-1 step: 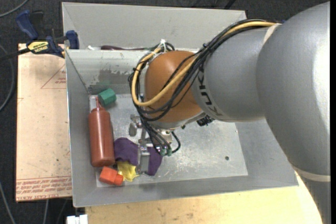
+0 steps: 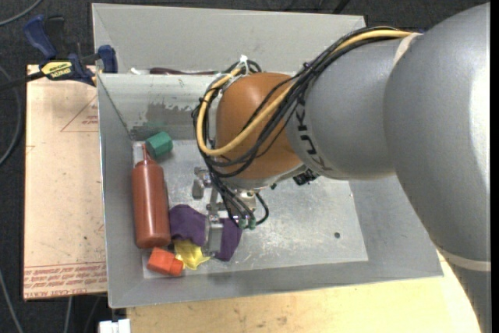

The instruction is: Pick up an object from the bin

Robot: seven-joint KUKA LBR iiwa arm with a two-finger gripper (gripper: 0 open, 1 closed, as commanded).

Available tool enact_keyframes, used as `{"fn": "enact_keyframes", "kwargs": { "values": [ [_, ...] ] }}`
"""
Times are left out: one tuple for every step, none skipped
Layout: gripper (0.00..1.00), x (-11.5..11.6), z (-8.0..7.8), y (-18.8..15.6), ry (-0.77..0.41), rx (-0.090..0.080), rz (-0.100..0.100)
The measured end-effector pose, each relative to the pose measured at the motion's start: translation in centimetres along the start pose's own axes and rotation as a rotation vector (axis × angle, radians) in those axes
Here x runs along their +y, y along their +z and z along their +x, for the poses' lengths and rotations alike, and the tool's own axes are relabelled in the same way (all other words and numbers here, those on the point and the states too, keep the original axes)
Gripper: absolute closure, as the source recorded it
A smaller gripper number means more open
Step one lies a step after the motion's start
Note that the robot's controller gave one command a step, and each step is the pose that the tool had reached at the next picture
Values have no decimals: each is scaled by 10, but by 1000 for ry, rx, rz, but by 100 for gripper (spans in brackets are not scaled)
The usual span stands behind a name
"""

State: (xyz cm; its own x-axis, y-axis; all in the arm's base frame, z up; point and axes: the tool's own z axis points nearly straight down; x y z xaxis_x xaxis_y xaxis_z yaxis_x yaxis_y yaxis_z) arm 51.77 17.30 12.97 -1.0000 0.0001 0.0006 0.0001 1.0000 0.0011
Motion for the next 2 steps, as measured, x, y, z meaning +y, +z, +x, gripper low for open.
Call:
{"fn": "enact_keyframes", "kwargs": {
  "values": [
    [0, -8, 8, 36, 75, 1, -1],
    [0, -15, 12, 30, 110, 7, 1]
  ]
}}
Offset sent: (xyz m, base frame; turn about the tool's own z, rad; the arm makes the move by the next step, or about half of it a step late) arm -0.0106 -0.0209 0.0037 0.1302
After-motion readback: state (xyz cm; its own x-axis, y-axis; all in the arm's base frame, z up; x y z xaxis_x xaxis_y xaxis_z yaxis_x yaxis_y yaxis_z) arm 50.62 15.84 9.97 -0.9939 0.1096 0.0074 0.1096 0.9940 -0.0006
